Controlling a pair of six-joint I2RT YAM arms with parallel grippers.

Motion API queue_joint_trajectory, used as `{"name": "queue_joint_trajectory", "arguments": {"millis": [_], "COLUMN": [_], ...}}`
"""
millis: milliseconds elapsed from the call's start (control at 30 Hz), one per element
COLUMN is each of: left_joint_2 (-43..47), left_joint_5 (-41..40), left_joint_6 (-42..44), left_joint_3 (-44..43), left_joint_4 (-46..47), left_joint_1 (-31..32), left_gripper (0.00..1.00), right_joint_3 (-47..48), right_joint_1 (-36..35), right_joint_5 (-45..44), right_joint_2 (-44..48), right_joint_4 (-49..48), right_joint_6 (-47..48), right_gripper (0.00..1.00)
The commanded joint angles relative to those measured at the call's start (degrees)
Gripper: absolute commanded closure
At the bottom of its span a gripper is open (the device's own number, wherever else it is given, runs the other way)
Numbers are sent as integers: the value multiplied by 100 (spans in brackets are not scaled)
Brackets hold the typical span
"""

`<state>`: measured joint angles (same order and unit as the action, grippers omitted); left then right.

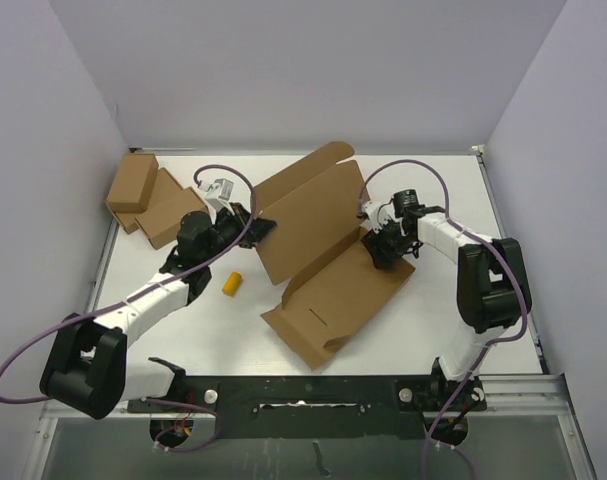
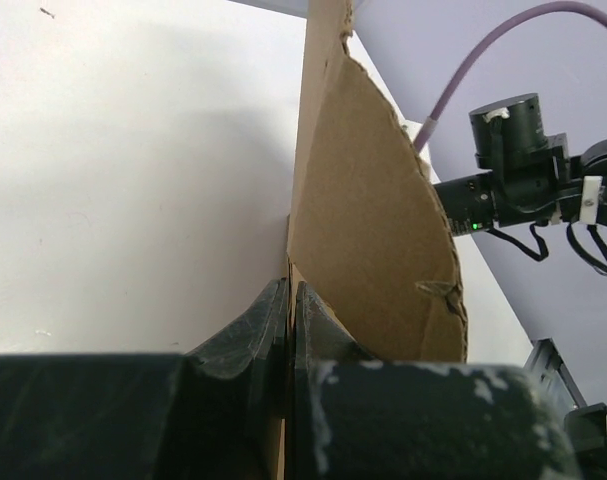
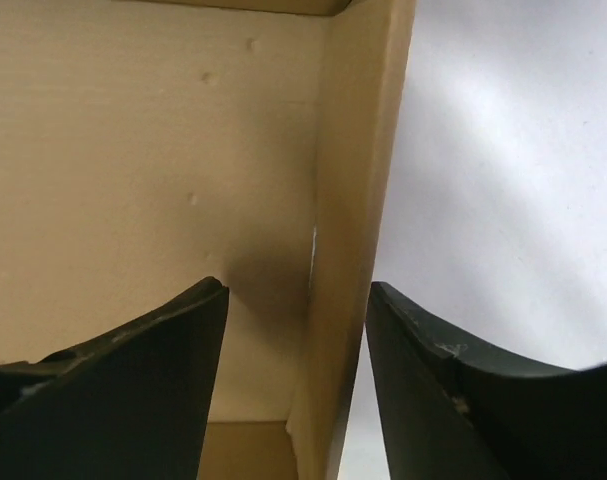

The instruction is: Fold the paper box

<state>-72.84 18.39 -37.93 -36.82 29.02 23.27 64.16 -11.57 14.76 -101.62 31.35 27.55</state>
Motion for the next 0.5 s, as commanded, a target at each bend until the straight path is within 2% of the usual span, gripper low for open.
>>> {"name": "queue_joint_trajectory", "arguments": {"millis": [0,67,233,467], "left_joint_2": [-240,-360,-750,-1437], "left_joint_5": [300,441,871,1767], "left_joint_6": [221,261,430,970], "left_joint_3": [-440,-581,-1001,-1697], "left_joint_4": [396,396,393,546], "left_joint_1": [-172,-242,-384,-451], "left_gripper": [100,100,100,100], "right_joint_3": [152,116,51,-603], "right_joint_1": [138,203,572,949], "right_joint_5": [700,895,1568,3660], "right_joint_2": [784,1125,1770,2842], "right_joint_4": [130,119,148,-239], "right_joint_6": [12,30,251,908], "right_gripper": [39,35,33,33]}}
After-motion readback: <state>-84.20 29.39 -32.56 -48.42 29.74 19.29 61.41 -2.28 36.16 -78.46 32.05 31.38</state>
